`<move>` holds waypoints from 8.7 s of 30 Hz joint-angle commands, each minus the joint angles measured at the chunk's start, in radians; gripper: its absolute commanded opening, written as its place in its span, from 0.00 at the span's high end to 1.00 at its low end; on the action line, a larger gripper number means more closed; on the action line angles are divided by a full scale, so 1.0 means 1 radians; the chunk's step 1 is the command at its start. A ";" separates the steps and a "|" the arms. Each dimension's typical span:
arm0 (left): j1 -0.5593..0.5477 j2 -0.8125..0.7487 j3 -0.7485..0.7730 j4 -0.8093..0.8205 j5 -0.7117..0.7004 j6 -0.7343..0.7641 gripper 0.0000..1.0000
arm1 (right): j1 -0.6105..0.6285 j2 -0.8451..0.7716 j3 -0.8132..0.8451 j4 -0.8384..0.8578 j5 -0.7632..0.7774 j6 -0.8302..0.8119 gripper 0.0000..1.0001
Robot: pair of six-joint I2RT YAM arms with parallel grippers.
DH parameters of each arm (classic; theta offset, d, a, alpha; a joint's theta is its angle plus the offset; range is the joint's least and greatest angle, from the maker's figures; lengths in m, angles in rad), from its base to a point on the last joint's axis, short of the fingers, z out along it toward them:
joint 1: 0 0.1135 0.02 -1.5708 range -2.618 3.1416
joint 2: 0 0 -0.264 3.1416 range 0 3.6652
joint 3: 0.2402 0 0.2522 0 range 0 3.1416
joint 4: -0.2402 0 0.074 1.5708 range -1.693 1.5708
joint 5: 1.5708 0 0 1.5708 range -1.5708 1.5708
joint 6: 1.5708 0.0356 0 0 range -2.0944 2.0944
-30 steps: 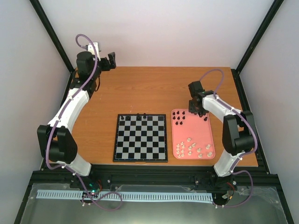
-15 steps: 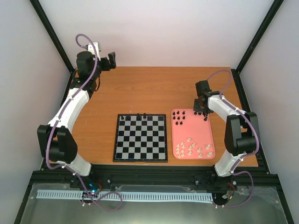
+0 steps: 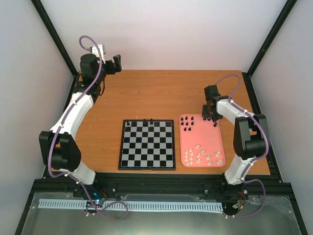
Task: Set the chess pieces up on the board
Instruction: Pick up the chess piece from the storage box, then place the chess piece on the chessboard, then pick up the chess piece from the storage box.
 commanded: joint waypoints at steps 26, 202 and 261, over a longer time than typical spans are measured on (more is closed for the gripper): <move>-0.001 0.004 0.046 0.001 0.000 0.008 0.00 | -0.031 0.108 0.063 0.042 -0.024 -0.016 0.74; -0.001 -0.008 0.029 0.014 -0.010 0.004 0.00 | 0.694 0.523 0.929 -0.275 -0.225 -0.215 0.77; 0.000 0.013 0.040 0.011 0.014 0.002 0.00 | -0.064 0.015 0.013 0.000 -0.002 -0.001 0.41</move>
